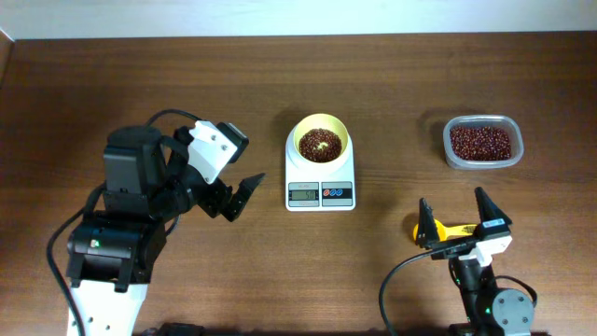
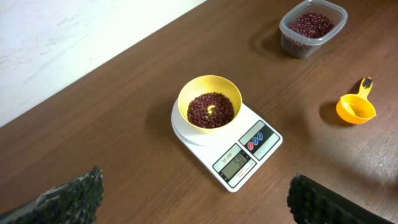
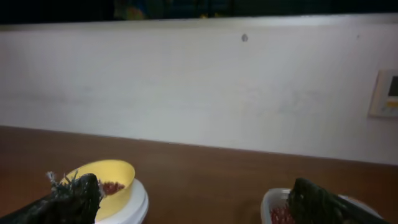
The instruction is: Scoop item into bowl and weigh 50g on scale
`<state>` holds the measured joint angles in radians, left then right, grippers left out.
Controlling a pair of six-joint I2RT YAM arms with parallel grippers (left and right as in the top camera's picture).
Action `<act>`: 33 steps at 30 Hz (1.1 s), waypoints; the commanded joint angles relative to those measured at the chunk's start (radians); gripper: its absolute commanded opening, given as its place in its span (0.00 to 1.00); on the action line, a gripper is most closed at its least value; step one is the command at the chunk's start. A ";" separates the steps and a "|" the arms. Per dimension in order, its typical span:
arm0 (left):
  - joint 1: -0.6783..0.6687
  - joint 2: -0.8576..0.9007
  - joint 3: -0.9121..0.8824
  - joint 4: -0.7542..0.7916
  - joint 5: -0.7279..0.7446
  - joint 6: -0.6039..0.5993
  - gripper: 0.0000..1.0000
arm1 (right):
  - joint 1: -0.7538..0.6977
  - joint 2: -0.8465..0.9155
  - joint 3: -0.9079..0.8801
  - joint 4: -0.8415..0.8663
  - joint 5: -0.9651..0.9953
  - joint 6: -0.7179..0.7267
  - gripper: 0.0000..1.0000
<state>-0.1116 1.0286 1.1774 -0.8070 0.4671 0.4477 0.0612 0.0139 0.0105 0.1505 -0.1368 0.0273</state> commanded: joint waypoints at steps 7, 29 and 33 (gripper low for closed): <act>0.003 0.000 0.018 0.001 0.000 -0.012 0.99 | -0.016 -0.011 -0.005 -0.227 0.067 -0.077 0.99; 0.003 0.000 0.018 0.001 0.000 -0.012 0.99 | -0.048 -0.010 -0.005 -0.230 0.108 -0.098 0.99; 0.003 0.000 0.018 0.001 0.000 -0.012 0.99 | -0.048 -0.010 -0.005 -0.230 0.108 -0.098 0.99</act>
<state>-0.1116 1.0286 1.1774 -0.8074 0.4671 0.4477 0.0196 0.0120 0.0105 -0.0727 -0.0376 -0.0650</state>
